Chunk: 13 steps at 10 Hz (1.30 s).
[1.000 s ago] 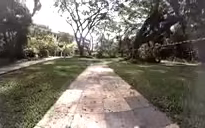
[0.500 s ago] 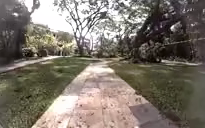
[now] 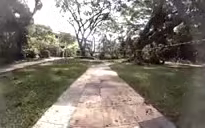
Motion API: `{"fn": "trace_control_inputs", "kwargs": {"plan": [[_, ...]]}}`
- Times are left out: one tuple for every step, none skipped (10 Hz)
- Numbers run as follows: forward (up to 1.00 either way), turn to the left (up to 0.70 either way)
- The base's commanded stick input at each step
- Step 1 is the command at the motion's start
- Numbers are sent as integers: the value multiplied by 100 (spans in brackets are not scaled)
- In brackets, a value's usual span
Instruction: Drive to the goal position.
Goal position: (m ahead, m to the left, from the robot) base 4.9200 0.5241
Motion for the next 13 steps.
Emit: {"fn": "trace_control_inputs", "kwargs": {"plan": [[70,0],[70,0],[70,0],[70,0],[70,0],[70,0],[70,0],[70,0],[70,0],[70,0],[70,0],[70,0],[70,0]]}}
